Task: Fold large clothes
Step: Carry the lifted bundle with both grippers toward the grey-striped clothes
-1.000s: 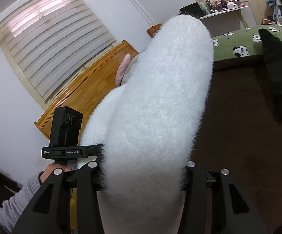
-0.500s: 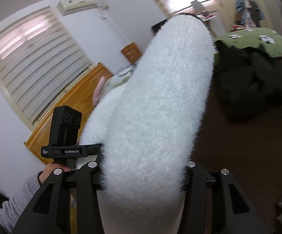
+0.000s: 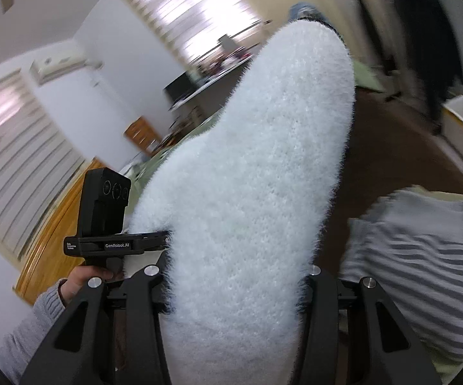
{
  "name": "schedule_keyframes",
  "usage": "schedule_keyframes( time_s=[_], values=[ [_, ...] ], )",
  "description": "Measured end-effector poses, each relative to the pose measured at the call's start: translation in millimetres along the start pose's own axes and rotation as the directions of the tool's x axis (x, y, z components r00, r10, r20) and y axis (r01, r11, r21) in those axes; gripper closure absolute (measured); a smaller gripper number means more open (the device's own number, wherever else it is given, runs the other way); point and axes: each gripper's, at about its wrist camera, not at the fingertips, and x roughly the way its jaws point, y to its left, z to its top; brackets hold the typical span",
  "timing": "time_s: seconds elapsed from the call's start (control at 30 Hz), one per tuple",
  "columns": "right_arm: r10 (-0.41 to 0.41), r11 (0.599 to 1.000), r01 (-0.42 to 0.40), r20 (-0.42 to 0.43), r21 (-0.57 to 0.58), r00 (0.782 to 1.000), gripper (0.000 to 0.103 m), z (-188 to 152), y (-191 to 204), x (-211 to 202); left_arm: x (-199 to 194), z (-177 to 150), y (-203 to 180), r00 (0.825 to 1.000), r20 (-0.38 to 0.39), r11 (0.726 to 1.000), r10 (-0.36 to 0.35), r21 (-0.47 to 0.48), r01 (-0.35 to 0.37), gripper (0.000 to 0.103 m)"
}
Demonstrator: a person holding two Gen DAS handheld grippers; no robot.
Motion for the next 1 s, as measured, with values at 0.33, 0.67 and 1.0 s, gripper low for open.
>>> schedule_keyframes(
  time_s=[0.33, 0.67, 1.0],
  values=[
    [-0.159, 0.976, 0.157, 0.000, 0.152, 0.987, 0.057, -6.5, -142.0, -68.3, 158.7, 42.6, -34.3, 0.981, -0.184, 0.994, -0.062, 0.072, 0.077, 0.063],
    [-0.200, 0.937, 0.211, -0.066, 0.280, 0.978, 0.055, -41.1, -251.5, -79.7, 248.2, 60.2, -8.2, 0.956, -0.290, 0.995, -0.044, 0.074, 0.068, 0.062],
    [-0.166, 0.914, 0.168, -0.038, 0.370, 0.985, 0.050, -78.8, -292.4, -69.8, 283.4, 36.3, 29.2, 0.958, -0.287, 0.997, 0.026, 0.080, -0.003, 0.046]
  ],
)
